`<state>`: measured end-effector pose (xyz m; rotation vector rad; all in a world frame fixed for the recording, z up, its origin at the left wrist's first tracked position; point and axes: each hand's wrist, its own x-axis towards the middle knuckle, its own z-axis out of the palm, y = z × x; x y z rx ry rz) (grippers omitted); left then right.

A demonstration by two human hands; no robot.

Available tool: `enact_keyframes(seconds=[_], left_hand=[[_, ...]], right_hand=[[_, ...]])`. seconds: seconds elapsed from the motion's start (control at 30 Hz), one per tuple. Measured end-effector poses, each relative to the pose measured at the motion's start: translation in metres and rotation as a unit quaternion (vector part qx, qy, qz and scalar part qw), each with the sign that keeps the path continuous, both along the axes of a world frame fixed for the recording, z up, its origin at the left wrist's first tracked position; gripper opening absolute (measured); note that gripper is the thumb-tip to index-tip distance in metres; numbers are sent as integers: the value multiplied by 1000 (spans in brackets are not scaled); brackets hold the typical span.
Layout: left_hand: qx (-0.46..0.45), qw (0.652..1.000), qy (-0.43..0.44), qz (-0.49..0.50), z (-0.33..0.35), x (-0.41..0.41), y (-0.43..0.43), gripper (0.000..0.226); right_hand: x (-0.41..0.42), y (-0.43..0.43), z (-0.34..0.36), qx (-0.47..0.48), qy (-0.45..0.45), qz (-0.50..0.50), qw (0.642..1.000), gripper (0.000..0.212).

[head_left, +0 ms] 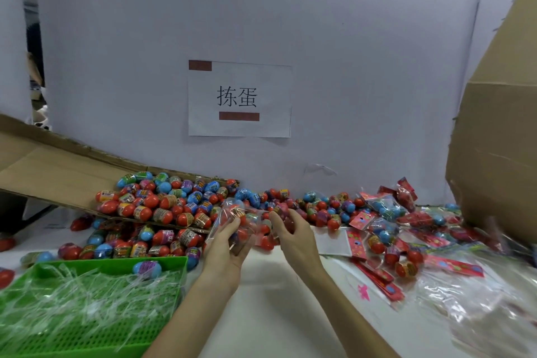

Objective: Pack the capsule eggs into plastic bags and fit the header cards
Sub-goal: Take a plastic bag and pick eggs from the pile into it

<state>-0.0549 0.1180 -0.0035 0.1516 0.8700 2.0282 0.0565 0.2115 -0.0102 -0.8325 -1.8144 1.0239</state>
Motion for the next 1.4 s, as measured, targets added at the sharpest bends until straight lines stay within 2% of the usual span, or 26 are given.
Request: enact_keyframes(seconds=[0.13,0.3,0.43,0.53,0.57,0.63,0.7,0.87,1.03,1.2,1.3,1.4], left_hand=[[-3,1000,-7,1,-4,-2,2,37],[-7,1000,3,21,-3,3,0,22],[-1,1000,-7,24,0,3,-2,24],[11,1000,-18,17,2,4,-2,18],[6,1000,-18,18,3,4,-2,17],[-3,1000,-7,20,1,4,-2,18],[-13,1000,13,16,0,5,-1,19],[-18,1000,21,11,-1,6,0,25],[-4,1000,27,-3,0,7,-1,28],[25,998,39,-41,3,13,-4,31],[34,996,66,-47,2,17,-4,32],[43,993,81,-69,3,19,-5,34]], right_hand=[[9,-16,1,-32,3,116,993,51],[7,-17,-12,-68,-67,134,986,64],[5,-20,-13,-77,-46,153,984,37],[8,-17,-9,-32,-24,139,990,13],[9,-16,-8,-12,-21,127,992,10],[10,-17,-5,32,-24,110,993,24],[10,-20,-1,50,-14,126,991,29],[9,-24,4,20,4,171,985,39],[9,-22,8,-47,67,119,989,24],[10,-21,7,13,80,77,994,10],[9,-23,6,39,80,71,994,18],[9,-23,8,25,96,63,993,22]])
